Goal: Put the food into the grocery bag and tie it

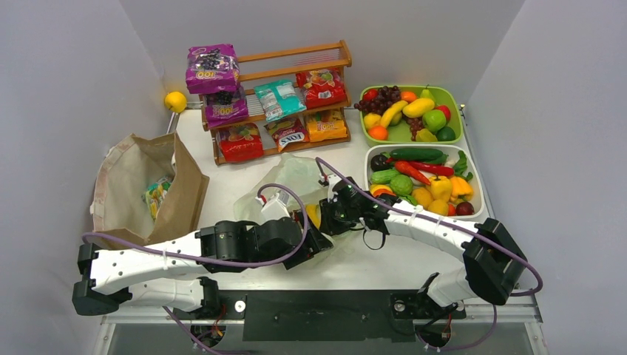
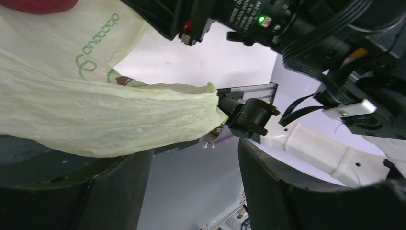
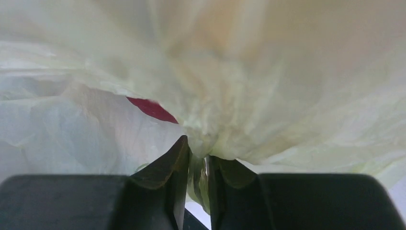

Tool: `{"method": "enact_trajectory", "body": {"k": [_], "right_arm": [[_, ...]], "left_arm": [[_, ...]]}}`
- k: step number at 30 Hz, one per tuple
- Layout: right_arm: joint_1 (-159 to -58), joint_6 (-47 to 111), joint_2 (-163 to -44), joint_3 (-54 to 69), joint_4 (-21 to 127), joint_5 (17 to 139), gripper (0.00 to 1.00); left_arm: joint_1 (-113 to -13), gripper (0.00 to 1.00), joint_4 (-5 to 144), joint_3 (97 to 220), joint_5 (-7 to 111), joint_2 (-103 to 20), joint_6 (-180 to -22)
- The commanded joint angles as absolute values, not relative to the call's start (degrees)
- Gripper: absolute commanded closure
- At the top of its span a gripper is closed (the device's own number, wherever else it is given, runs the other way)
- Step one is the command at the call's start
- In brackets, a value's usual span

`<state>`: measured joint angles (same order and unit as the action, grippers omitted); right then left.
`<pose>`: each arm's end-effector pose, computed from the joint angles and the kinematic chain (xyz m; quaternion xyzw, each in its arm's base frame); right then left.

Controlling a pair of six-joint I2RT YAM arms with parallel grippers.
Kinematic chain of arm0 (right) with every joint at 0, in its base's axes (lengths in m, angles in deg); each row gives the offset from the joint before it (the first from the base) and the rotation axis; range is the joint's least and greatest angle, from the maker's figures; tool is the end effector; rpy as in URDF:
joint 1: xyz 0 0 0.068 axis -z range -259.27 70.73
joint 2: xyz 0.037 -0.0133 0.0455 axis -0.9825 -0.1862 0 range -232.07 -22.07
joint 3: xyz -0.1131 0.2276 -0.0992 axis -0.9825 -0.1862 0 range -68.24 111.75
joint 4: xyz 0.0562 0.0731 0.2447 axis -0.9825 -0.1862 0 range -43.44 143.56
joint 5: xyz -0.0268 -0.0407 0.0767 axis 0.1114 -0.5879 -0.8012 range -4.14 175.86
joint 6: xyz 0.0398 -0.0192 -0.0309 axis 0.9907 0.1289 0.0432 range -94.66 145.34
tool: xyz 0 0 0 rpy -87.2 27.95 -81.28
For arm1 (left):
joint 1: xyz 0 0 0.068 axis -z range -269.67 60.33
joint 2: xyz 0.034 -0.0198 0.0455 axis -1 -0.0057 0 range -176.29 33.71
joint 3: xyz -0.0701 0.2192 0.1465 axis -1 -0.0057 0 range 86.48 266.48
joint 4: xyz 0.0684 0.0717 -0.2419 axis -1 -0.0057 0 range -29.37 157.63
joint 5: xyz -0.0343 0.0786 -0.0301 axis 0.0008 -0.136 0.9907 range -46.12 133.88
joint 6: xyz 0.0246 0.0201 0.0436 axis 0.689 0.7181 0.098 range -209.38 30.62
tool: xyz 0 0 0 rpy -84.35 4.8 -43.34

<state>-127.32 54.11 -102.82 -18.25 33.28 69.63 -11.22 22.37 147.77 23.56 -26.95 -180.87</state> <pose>0.1843 0.2200 0.2163 -0.2027 0.9122 0.3094 0.1760 0.0544 -0.2046 0.3309 -0.1706 0.8946 -0.3640 0.1954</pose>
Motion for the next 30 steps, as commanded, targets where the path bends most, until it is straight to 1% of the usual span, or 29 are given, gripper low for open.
{"method": "enact_trajectory", "body": {"k": [1,2,4,11,14,16,18,19,21,23,26,30], "right_arm": [[-127.6,54.4,-102.1,-18.7,35.7,69.4,0.88],[-127.6,54.4,-102.0,-18.7,35.8,69.3,0.95],[-127.6,54.4,-101.7,-18.9,35.7,69.3,1.00],[-127.6,54.4,-100.0,-19.5,34.6,69.2,1.00],[-127.6,54.6,-98.5,-19.7,33.9,68.8,1.00],[-127.6,55.0,-97.3,-19.8,33.6,68.5,1.00],[-127.7,55.7,-96.2,-20.0,33.3,68.1,1.00],[-127.8,56.1,-95.8,-20.0,33.1,67.9,1.00],[-128.2,56.9,-94.3,-20.0,32.9,67.6,1.00],[-129.1,57.7,-92.9,-19.9,32.7,67.5,1.00],[-130.5,58.8,-90.7,-19.7,32.4,67.2,1.00],[-132.3,59.9,-88.5,-19.3,32.3,66.7,1.00]], "left_arm": [[-11.0,0.39,30.0,146.1,20.0,-25.5,-182.0],[-10.9,0.42,32.6,145.4,19.7,-25.4,-181.7],[-10.9,0.46,34.9,143.7,19.1,-25.4,-181.7],[-11.0,0.50,33.8,144.4,15.6,-27.5,-181.2],[-11.0,0.50,35.0,143.2,13.3,-26.7,-180.8],[-11.1,0.49,36.6,141.9,12.0,-25.8,-180.9],[-11.1,0.44,36.4,141.7,10.8,-25.6,-181.4],[-11.1,0.40,36.1,141.8,10.3,-25.7,-181.6],[-11.2,0.36,35.1,142.1,9.3,-25.9,-181.8],[-11.1,0.34,34.5,142.4,8.4,-26.3,-182.3],[-11.1,0.34,34.3,142.4,7.5,-26.4,-182.6],[-11.1,0.36,34.5,142.2,6.9,-25.7,-182.1]]}}
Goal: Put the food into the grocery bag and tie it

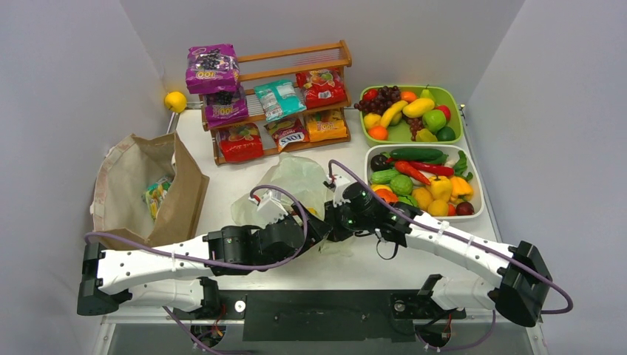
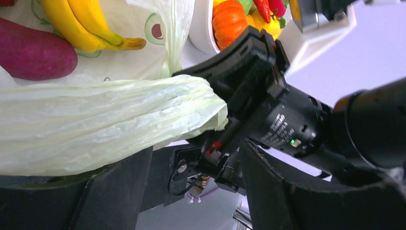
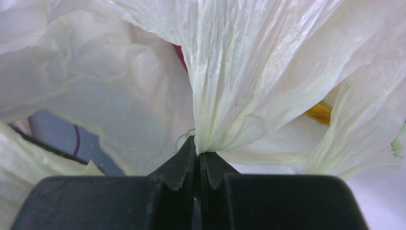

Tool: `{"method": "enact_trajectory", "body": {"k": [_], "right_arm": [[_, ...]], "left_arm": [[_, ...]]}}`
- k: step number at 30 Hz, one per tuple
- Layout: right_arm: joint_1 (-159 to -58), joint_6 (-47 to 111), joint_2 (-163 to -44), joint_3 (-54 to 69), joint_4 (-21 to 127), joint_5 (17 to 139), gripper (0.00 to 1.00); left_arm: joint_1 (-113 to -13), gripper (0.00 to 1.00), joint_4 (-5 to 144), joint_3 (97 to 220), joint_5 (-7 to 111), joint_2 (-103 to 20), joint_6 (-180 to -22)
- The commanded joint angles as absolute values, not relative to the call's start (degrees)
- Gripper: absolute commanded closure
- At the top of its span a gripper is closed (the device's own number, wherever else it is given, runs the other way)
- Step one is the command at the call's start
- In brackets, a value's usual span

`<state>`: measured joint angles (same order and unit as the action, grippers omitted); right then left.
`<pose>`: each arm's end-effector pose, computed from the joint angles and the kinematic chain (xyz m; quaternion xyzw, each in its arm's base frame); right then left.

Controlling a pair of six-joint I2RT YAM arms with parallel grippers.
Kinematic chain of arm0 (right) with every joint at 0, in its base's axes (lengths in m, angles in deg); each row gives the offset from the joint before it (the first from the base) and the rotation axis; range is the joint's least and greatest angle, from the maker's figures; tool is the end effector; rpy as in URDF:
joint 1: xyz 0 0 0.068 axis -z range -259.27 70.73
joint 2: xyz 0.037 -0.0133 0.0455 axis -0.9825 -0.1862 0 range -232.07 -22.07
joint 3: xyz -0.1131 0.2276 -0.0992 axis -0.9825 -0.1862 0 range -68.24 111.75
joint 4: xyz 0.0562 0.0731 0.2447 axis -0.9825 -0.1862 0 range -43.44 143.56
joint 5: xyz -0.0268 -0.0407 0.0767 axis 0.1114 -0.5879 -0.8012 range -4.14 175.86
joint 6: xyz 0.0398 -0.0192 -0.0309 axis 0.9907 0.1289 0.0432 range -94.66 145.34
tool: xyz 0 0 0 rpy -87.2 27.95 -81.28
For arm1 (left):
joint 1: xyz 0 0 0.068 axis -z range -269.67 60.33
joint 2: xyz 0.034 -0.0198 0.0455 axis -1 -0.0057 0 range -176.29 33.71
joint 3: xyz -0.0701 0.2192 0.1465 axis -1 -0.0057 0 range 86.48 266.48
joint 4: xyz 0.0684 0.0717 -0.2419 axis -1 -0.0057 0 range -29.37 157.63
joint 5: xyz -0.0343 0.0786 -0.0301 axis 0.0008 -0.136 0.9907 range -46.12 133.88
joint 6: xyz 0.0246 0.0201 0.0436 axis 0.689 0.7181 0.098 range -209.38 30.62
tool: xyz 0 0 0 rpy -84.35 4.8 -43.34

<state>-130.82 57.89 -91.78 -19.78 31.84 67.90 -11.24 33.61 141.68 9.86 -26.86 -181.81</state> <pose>0.1514 0.2085 0.2548 -0.2110 0.8830 0.3703 0.1968 0.0636 -0.2114 0.3146 -0.2294 0.8428 -0.3864 0.2962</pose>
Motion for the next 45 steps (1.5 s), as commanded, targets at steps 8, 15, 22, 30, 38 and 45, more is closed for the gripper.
{"method": "enact_trajectory", "body": {"k": [8,15,22,30,38,45], "right_arm": [[-132.9,67.9,-85.6,-15.5,40.5,61.0,1.00],[-133.0,70.0,-88.8,-10.4,43.8,58.8,1.00],[-133.5,70.8,-89.9,-11.5,44.8,58.2,1.00],[-133.5,70.8,-89.5,-13.1,44.8,58.8,1.00],[-134.0,71.5,-90.0,-13.7,46.2,58.0,1.00],[-134.5,71.3,-89.7,-13.7,46.1,57.9,1.00]], "left_arm": [[-12.0,0.38,31.7,141.0,5.8,-19.3,-179.7],[-12.6,0.45,30.6,136.2,2.0,-9.3,-179.6],[-12.7,0.45,26.8,133.4,-0.2,-4.5,-181.3],[-12.7,0.45,26.6,130.7,-0.3,-2.6,-182.8],[-12.7,0.45,31.3,131.6,-2.0,-5.2,-179.7],[-12.7,0.45,37.0,131.4,0.4,-8.2,-177.5]]}}
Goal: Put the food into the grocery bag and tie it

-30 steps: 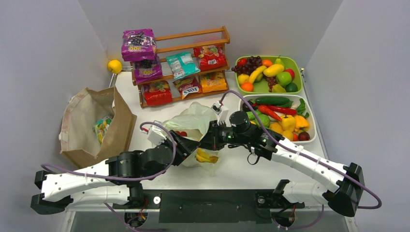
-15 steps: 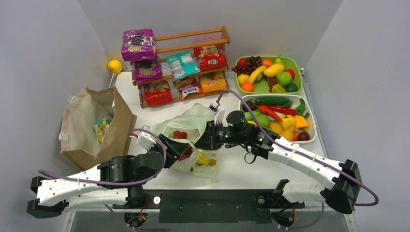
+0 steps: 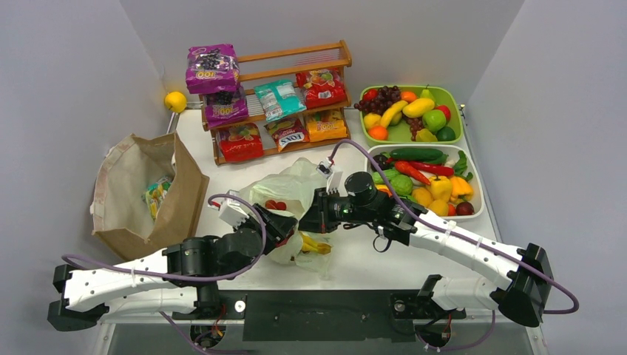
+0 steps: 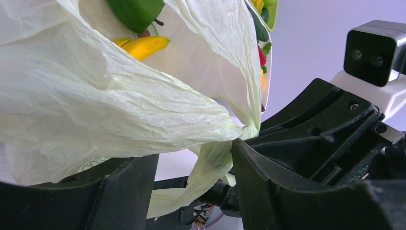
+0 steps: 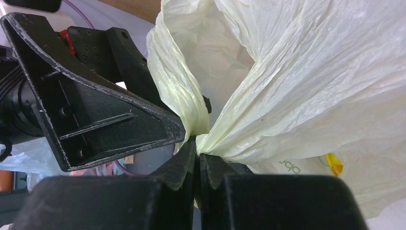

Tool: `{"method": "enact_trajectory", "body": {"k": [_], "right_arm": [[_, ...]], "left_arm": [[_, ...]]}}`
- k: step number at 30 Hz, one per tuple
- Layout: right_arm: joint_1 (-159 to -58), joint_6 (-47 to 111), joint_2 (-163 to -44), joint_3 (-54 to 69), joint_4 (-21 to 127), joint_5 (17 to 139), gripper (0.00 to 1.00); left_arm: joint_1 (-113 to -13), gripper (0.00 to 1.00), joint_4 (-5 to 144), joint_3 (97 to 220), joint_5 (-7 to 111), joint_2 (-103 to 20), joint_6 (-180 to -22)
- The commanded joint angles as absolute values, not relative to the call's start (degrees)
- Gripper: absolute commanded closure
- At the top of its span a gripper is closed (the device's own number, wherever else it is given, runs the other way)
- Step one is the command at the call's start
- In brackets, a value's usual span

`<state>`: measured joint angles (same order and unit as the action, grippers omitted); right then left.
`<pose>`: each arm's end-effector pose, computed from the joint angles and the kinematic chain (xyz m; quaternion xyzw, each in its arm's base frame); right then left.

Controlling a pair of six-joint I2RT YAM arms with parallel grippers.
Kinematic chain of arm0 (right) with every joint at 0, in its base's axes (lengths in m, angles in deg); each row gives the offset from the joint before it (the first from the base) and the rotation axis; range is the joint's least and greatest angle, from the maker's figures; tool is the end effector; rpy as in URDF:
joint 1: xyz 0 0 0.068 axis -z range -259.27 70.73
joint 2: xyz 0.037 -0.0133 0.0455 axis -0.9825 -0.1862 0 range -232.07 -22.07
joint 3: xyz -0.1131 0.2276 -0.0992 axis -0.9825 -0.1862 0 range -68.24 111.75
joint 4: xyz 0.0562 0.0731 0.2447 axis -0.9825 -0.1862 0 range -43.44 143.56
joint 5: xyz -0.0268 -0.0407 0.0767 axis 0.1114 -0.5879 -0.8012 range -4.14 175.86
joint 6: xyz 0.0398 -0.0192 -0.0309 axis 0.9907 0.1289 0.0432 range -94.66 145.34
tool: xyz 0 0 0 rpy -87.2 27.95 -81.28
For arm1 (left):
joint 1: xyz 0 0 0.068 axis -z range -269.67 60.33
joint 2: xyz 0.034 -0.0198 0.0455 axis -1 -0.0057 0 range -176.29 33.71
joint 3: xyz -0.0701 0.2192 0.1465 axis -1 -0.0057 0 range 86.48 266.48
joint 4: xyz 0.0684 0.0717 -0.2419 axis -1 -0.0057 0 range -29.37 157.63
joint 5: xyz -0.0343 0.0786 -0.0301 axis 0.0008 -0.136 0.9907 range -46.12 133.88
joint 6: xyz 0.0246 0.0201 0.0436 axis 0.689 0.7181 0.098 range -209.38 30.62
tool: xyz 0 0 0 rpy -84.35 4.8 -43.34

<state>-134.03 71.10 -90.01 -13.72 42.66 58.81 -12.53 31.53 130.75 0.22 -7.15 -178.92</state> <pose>0.1421 0.2294 0.3162 -0.1906 0.8044 0.5311 0.1860 0.0563 -0.1362 0.3068 -0.2651 0.7906 -0.4044 0.3757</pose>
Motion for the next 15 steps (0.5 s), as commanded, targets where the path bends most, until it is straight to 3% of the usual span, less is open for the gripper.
{"method": "enact_trajectory", "body": {"k": [1,15], "right_arm": [[-134.4,71.2,-89.7,-13.7,46.0,58.0,1.00],[-134.4,71.4,-89.1,-12.7,45.7,58.8,1.00]], "left_arm": [[-12.7,0.46,37.5,131.2,0.4,-8.2,-177.5],[-12.7,0.63,51.0,126.1,4.5,-8.5,-173.5]]}}
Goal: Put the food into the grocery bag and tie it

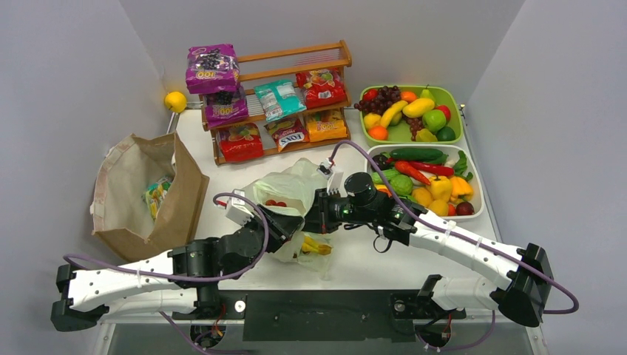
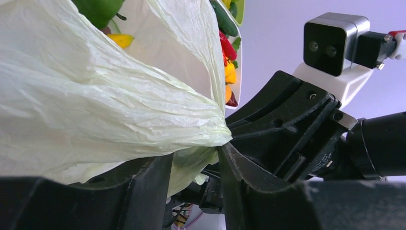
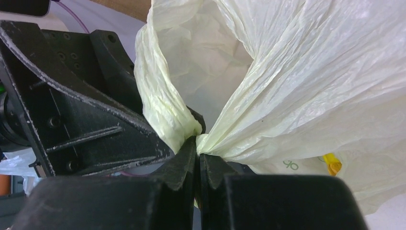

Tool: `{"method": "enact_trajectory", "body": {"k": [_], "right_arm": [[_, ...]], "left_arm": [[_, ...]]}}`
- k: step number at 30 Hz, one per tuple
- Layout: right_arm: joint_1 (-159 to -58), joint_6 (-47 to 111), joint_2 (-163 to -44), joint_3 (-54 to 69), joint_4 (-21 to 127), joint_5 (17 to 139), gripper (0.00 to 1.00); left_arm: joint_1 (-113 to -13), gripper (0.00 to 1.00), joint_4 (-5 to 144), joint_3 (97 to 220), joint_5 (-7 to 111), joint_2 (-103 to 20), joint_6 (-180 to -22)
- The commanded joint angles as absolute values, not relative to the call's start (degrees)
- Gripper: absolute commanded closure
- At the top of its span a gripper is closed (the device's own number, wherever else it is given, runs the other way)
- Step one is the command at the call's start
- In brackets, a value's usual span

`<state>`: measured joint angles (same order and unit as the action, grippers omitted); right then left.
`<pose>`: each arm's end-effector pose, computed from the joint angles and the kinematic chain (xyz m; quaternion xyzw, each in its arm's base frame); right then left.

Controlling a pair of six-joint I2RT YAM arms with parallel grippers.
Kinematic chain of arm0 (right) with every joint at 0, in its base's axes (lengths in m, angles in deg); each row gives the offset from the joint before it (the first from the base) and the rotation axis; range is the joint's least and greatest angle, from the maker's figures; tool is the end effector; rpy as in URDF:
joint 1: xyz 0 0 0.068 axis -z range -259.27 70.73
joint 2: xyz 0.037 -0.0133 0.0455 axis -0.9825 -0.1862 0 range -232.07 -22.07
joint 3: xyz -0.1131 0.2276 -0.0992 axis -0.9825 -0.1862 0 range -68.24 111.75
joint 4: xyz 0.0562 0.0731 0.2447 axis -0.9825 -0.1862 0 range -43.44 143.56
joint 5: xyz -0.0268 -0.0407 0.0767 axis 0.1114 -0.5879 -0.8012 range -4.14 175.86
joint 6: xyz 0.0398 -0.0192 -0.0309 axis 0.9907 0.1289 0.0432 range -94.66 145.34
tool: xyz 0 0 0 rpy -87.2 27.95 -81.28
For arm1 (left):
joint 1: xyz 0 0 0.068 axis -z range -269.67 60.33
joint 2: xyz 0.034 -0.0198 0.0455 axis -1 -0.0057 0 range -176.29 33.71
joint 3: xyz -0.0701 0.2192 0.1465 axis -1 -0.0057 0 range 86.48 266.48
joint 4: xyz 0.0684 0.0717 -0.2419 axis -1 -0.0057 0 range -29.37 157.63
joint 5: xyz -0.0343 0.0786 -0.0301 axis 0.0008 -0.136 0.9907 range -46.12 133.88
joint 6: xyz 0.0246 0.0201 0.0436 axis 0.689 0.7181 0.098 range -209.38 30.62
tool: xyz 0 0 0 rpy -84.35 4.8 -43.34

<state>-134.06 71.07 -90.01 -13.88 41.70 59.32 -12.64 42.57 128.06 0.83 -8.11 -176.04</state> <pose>0.1418 0.2287 0.3136 -0.1872 0.8106 0.5238 0.1831 0.0594 -0.1494 0.3058 -0.2615 0.7666 -0.4488 0.3774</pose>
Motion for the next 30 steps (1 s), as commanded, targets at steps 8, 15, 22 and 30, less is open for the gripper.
{"method": "enact_trajectory", "body": {"k": [8,15,22,30], "right_arm": [[-134.4,70.9,-87.8,-12.2,44.9,59.2,1.00],[-132.1,68.5,-85.5,-11.8,40.0,60.1,1.00],[-125.8,65.4,-82.4,-5.2,30.5,60.7,1.00],[-120.4,64.2,-84.0,11.8,20.9,64.2,1.00]], "left_arm": [[-12.8,0.97,54.7,123.8,5.2,-7.9,-172.2],[-13.0,1.00,47.9,125.4,3.4,-4.5,-173.2],[-13.1,1.00,39.3,133.2,2.3,-0.8,-169.4],[-13.2,1.00,32.7,147.4,-4.1,-0.5,-162.5]]}}
